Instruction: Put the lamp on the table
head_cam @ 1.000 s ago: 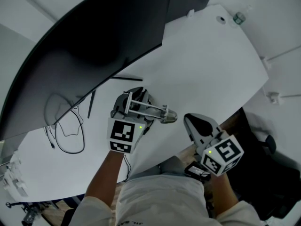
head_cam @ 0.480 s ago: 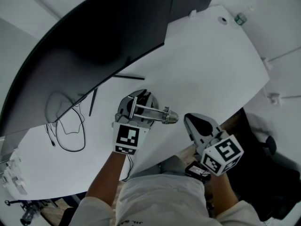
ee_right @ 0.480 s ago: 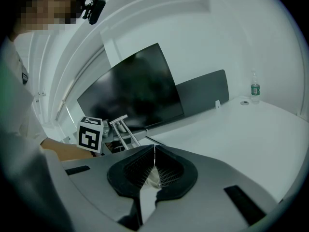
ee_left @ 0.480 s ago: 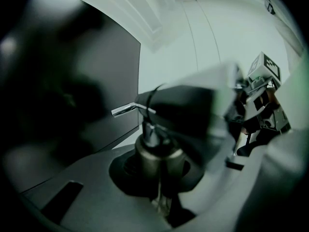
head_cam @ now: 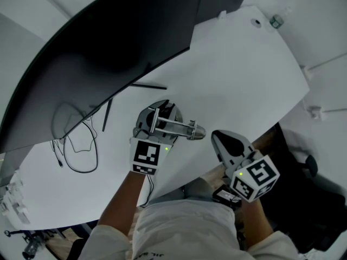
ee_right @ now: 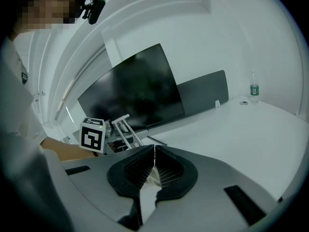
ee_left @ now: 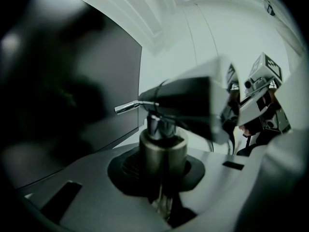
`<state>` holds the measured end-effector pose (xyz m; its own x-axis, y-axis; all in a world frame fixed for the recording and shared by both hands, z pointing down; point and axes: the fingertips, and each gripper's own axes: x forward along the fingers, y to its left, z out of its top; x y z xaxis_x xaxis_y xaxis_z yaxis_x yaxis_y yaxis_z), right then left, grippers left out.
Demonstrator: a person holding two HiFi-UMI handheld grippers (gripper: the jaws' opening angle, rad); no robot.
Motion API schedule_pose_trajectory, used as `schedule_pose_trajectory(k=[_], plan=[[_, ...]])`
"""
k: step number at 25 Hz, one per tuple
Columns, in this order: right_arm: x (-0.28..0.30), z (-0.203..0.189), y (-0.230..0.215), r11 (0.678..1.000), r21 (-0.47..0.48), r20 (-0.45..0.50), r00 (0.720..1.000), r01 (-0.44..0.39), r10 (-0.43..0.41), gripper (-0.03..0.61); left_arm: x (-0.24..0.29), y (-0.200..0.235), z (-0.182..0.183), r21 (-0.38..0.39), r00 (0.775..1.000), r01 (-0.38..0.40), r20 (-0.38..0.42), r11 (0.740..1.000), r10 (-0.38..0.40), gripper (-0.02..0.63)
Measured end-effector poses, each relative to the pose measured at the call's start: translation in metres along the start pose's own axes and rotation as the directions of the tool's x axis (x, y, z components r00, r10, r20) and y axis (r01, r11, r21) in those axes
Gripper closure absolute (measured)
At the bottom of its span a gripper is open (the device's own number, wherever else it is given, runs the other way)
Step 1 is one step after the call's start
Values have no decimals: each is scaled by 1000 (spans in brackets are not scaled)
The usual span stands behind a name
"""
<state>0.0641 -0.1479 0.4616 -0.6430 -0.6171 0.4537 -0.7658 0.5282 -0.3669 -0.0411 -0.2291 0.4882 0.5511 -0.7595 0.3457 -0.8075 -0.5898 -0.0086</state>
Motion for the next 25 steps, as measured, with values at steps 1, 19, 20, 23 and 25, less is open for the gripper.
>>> schedule_pose_trajectory(k=[1, 19, 20, 23, 25], plan=[[0, -1, 0, 1000, 2, 0, 1000, 2, -2, 546, 0, 0, -1, -1, 1000, 1, -3, 1000, -1, 551], [-3, -3, 16, 1000, -6, 3, 1000, -6, 6, 546, -16, 2, -3, -2, 1000, 2, -15, 1000, -2, 478], [-3, -3, 17, 1000, -7, 3, 1000, -7, 7, 546, -18, 2, -2, -3, 1000, 0, -12, 1000, 0, 476], [-4, -4, 19, 1000, -11, 3, 1000, -9, 9, 546, -22, 2, -2, -2, 1000, -3, -9, 1000, 3, 471], [-5, -4, 20, 1000, -14, 3, 1000, -10, 10, 546, -25, 1, -2, -1, 1000, -4, -12, 1000, 4, 471]])
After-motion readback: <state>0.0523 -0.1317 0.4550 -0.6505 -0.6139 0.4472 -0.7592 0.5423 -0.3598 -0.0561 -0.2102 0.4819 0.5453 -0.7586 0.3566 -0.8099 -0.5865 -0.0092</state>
